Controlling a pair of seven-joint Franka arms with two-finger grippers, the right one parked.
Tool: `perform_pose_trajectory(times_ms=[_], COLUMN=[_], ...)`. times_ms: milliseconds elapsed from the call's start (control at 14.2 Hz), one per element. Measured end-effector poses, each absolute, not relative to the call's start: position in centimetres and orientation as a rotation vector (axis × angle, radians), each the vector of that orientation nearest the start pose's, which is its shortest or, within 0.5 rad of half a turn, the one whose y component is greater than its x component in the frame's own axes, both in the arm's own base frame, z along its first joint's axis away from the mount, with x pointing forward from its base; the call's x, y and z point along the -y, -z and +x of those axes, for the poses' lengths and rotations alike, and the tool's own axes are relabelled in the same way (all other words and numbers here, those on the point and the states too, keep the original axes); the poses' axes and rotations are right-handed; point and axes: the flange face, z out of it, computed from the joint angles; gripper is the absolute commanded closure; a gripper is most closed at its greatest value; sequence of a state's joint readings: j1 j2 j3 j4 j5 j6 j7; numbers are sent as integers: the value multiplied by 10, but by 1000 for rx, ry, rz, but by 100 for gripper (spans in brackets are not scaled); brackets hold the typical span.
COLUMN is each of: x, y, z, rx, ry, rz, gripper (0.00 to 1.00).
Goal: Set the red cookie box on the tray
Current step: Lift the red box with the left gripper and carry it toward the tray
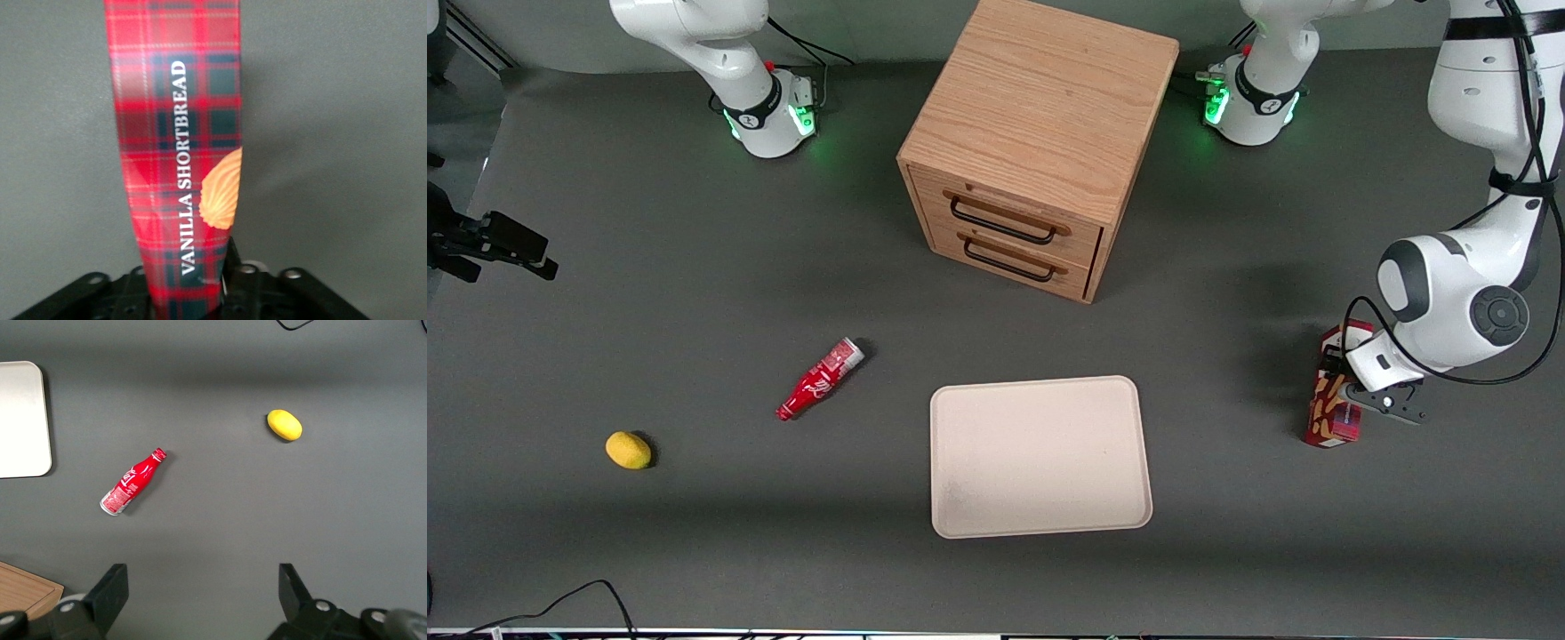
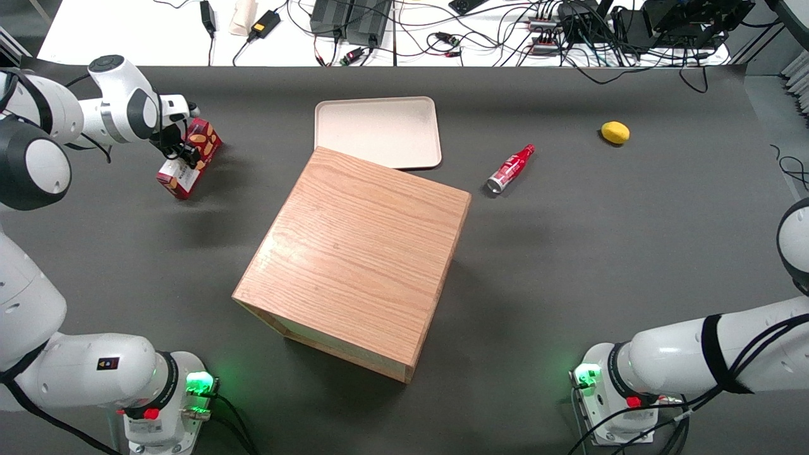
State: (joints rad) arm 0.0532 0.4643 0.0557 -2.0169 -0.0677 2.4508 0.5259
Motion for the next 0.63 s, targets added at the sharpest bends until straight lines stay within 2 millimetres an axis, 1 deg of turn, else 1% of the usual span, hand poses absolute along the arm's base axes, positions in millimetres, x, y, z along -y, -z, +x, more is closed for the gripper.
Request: perform_pose_trajectory(times_ms=[211,351,421,491,632], x=[-65,-66,-67,-68,-68], y=[-217,-223,-233,-248,-297], z=[597,599,602,606,616], rx=[-584,-595,-602,-607,-613], ry=[-34,-22,-14,-12,-30], rz=[-3113,-3109,-3108,-3110,-3124], gripper=[100,100,100,100,100])
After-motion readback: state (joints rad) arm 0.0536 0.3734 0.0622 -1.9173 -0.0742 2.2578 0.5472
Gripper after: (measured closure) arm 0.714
